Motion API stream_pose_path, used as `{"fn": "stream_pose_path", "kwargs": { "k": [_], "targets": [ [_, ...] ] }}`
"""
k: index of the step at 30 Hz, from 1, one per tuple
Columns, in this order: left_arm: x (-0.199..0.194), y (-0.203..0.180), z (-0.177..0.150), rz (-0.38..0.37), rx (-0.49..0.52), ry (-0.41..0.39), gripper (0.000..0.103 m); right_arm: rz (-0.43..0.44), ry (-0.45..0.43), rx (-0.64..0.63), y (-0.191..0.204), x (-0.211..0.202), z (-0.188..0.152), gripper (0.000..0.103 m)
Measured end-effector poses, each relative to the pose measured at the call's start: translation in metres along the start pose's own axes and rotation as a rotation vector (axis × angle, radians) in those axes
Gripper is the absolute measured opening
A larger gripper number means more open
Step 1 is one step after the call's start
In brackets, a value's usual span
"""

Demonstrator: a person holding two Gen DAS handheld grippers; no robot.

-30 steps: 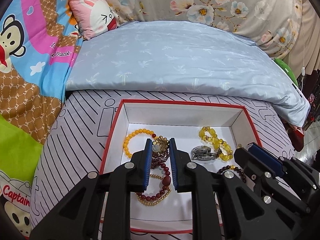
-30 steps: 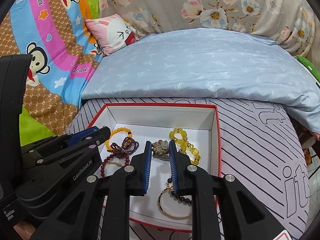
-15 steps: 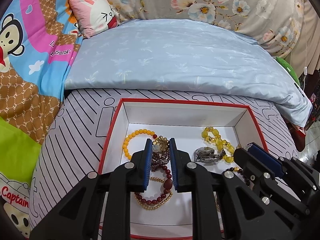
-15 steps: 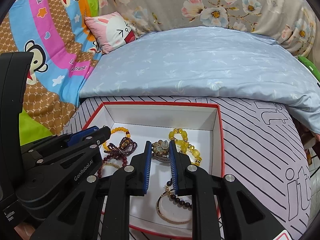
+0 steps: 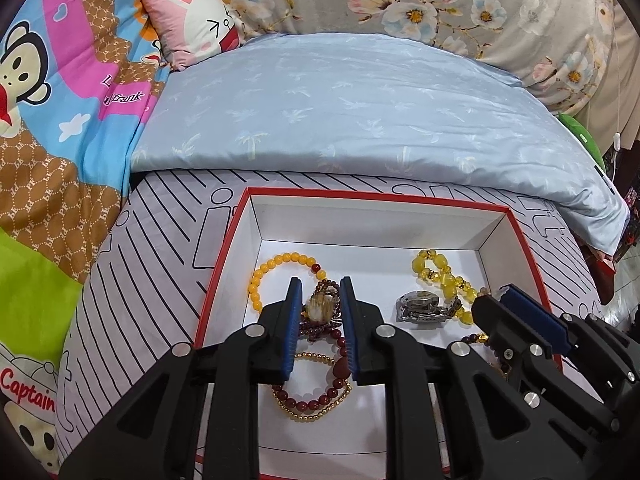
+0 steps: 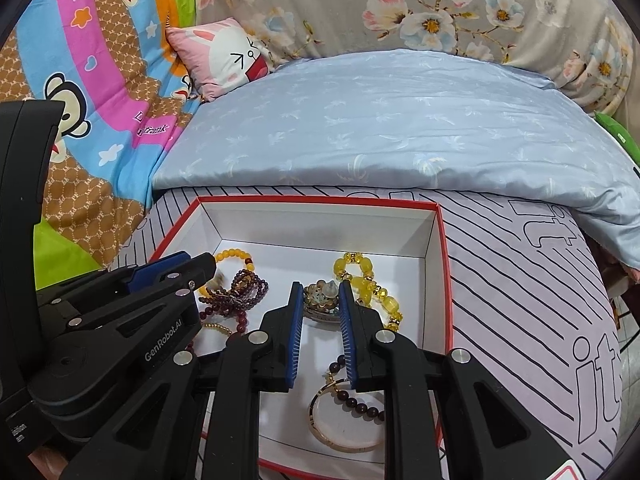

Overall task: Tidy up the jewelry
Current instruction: 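Open both tools to release the brooches and lift them away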

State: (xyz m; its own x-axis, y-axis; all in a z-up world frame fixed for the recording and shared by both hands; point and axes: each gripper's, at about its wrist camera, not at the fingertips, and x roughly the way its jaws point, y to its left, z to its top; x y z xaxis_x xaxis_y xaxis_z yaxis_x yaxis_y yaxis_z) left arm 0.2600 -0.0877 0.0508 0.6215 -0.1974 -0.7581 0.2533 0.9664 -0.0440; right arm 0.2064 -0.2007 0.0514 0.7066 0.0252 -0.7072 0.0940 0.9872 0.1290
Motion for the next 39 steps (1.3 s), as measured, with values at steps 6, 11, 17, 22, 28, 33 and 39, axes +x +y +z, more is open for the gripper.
{"fn": "stream_pose_path", "kwargs": {
  "k": [6,11,17,22,28,33,39],
  "targets": [
    [-0.002,0.001,-0.001,0.032,0.001,-0.014,0.045,-0.022,0.003,0.003,0.001,0.001,-0.001,0.026],
    [-0.003,0.002,-0.002,0.031,-0.007,-0.009,0.045,-0.037,0.0,0.005,0.001,-0.003,-0.002,0.03],
    [-0.011,0.005,-0.004,0.036,-0.013,-0.015,0.045,-0.047,-0.011,0.014,-0.001,-0.01,-0.003,0.039],
    [-0.019,0.005,-0.005,0.04,-0.014,-0.021,0.045,-0.051,-0.019,0.013,-0.001,-0.019,-0.004,0.039],
    [-0.031,0.005,-0.007,0.042,-0.021,-0.033,0.045,-0.066,-0.034,0.017,-0.001,-0.031,-0.005,0.044],
    [-0.041,0.005,-0.009,0.044,-0.024,-0.04,0.045,-0.072,-0.045,0.028,-0.002,-0.041,-0.007,0.048],
    [-0.053,0.006,-0.014,0.057,-0.034,-0.046,0.049,-0.084,-0.054,0.034,-0.002,-0.053,-0.01,0.052]
  ]
}}
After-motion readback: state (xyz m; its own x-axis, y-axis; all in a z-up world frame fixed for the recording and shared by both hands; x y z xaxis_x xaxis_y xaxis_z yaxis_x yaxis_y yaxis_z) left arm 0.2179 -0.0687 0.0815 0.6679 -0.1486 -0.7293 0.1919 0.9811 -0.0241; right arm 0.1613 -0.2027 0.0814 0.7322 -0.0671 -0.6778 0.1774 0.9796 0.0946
